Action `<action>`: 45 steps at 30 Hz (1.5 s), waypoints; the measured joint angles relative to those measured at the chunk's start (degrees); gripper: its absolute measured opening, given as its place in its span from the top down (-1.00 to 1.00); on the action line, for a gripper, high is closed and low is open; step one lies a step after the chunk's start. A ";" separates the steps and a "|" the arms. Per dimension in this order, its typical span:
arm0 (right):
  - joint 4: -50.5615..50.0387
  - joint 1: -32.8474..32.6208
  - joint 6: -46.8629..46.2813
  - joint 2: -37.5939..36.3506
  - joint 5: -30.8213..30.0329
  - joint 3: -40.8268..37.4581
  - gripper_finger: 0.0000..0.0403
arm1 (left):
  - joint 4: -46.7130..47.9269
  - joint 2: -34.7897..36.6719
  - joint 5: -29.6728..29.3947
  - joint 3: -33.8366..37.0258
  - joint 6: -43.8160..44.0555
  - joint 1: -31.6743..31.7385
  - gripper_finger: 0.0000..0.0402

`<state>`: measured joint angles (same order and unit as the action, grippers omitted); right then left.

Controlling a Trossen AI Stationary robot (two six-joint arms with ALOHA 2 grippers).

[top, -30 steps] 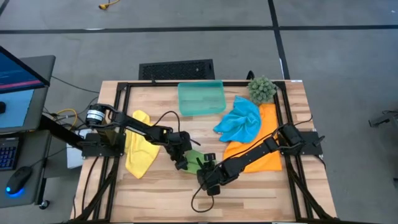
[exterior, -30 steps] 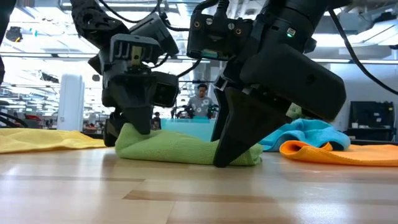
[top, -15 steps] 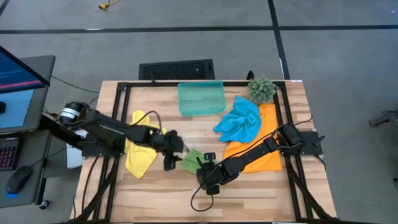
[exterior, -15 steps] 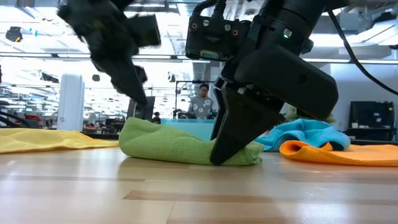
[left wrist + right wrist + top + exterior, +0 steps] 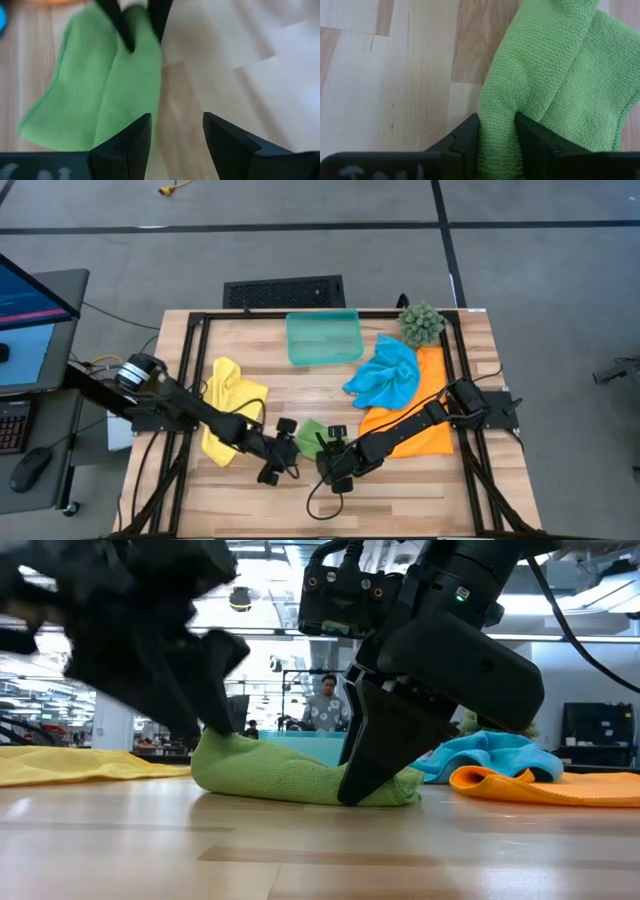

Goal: Roll microfiber towels into tight, uniform cylinder then place into a basket
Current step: Roll the green microfiber cloth

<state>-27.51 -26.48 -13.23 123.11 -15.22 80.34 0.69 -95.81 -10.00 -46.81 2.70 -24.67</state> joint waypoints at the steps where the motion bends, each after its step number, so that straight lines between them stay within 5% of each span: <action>1: -0.01 -0.03 0.00 0.00 0.00 0.00 0.29 | -0.38 -0.99 -0.32 0.00 0.04 0.32 0.14; 7: -0.07 -0.07 0.02 0.00 0.02 0.00 0.28 | -0.75 -3.78 -3.73 -0.05 0.34 3.38 0.14; 16: -0.35 -0.11 0.13 0.00 0.04 0.02 0.27 | 0.25 -6.47 4.16 -0.37 4.01 7.32 0.14; 21: -0.60 -0.02 -0.10 0.00 0.10 0.04 0.29 | 1.08 -7.63 3.24 -0.46 4.22 7.26 0.14; 32: -0.57 -0.35 -0.28 -0.07 -0.32 0.09 0.80 | 1.18 -7.74 3.02 -0.36 3.35 7.26 0.15; 45: 0.02 -0.35 -0.44 -0.07 -0.22 0.02 0.71 | 1.15 -7.85 -0.03 -0.28 -0.11 7.07 0.76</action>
<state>-27.49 -26.83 -13.67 123.04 -15.44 80.36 1.84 -103.66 -10.03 -47.09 2.59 -17.60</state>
